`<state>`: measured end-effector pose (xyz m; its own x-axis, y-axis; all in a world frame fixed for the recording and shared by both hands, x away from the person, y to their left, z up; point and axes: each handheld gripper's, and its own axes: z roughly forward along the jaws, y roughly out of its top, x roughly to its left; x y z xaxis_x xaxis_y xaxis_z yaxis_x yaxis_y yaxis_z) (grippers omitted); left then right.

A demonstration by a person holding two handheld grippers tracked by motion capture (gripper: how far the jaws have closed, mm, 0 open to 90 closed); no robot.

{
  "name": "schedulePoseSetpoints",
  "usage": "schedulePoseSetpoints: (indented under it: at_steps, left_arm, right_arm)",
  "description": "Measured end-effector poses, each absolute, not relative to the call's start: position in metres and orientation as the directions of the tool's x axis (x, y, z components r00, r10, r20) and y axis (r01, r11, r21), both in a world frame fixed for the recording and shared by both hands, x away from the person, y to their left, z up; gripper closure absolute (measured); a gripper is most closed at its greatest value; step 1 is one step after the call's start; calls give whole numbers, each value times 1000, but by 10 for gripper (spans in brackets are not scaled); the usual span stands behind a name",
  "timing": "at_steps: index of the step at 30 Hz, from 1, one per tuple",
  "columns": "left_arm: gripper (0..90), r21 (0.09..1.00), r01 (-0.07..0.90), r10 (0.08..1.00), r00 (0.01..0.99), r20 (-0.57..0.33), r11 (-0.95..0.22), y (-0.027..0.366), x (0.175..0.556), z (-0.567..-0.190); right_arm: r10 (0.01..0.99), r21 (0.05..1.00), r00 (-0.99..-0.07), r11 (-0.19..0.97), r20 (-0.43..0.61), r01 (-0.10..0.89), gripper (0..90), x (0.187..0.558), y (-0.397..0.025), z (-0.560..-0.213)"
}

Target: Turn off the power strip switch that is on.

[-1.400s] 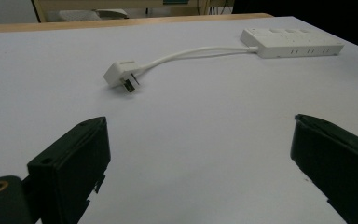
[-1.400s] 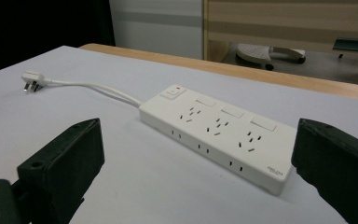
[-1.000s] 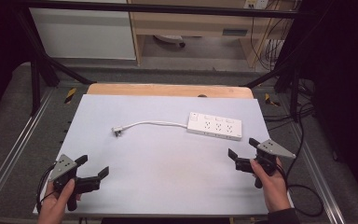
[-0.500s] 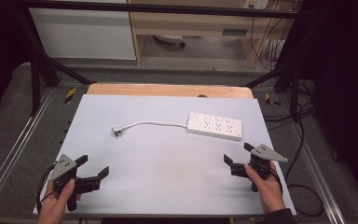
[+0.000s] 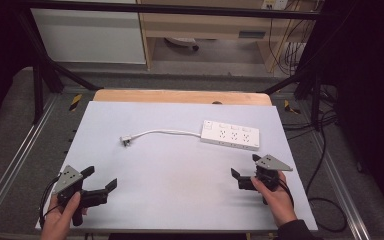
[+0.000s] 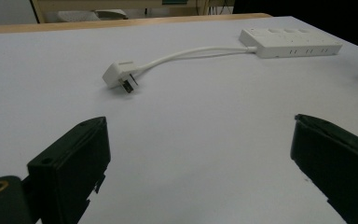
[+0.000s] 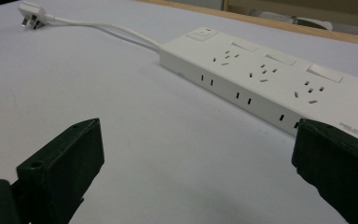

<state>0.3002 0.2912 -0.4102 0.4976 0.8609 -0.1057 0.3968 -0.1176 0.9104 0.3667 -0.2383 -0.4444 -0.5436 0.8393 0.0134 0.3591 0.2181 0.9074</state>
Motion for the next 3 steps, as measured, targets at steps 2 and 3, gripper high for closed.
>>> schedulePoseSetpoints:
  at_steps: [2,3]
  left_arm:
    - [47,910,397,861,498,-106,-117,291,300,-410]
    - [46,910,397,861,498,-106,-118,291,300,-410]
  right_arm:
    - [842,901,-540,241,-10,360,29,371,-234,-446]
    - [847,896,-530,253,-23,365,29,373,-232,-446]
